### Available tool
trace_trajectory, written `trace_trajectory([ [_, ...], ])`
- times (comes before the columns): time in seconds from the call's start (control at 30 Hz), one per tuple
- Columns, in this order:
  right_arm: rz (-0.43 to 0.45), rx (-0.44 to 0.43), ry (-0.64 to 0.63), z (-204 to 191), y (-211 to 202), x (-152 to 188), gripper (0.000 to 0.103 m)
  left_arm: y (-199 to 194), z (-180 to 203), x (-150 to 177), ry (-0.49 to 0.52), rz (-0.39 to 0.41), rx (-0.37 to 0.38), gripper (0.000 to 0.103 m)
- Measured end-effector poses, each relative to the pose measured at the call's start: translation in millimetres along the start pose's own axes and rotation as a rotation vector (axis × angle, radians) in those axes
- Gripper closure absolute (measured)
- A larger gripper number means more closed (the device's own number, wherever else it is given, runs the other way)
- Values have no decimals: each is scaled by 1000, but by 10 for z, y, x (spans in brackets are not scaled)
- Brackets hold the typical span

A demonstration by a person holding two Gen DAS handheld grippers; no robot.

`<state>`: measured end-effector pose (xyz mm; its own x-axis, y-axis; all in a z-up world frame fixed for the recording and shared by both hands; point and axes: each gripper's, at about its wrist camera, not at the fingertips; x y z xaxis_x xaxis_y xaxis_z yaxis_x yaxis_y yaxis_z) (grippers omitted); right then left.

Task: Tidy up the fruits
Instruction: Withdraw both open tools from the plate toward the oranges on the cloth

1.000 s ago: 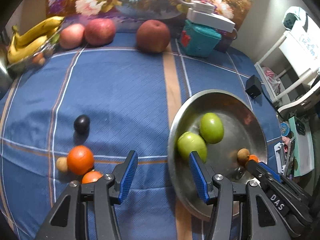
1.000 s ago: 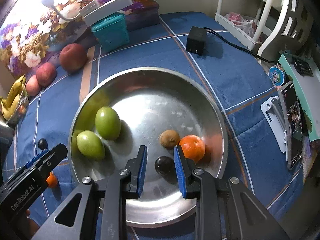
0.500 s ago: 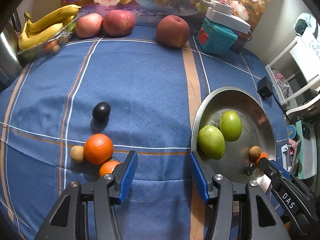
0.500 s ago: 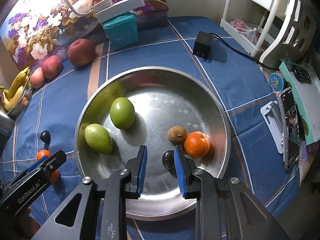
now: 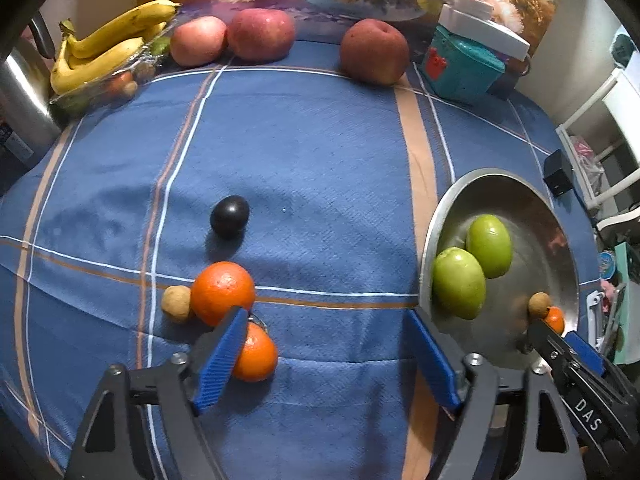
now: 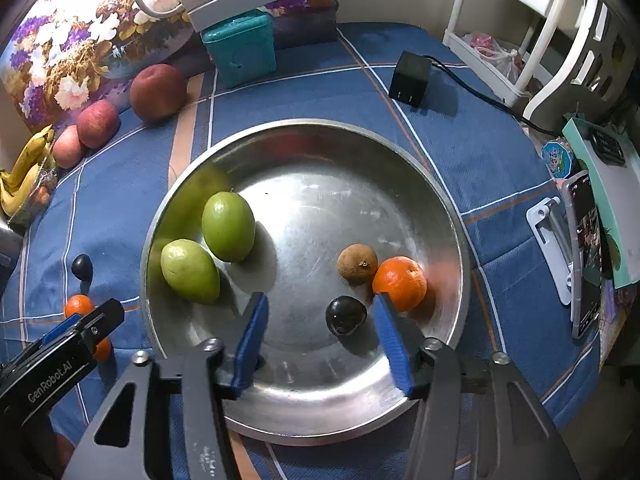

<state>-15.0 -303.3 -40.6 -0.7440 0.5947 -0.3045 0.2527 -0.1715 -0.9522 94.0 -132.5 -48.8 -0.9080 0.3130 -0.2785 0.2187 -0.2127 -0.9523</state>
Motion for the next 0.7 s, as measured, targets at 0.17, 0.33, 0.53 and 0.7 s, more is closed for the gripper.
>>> trace_trajectory([
  [0.17,-9,7,2,11,35,4,33,10,-12,-6,-2,1,3,15],
  [0.33,-7,11,3,18,44,4,27,-6,-1,-16,-2,5,5,12],
  [0.53,3,10,4,19,23,-5,22,-47,22,-13,6,13,14,6],
  [0.7,15,10,3,21,0,-11,14,-64,51,-14,19,25,8,1],
])
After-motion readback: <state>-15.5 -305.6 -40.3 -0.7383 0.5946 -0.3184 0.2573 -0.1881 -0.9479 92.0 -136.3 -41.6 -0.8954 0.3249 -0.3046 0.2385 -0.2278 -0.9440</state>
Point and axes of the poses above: each gripper's, at about its wrist camera, not at the fingertips, and y roughly the way its jaws point, z to its right, x to its underside, and after that the axes turned 1 degree about z, right-handed
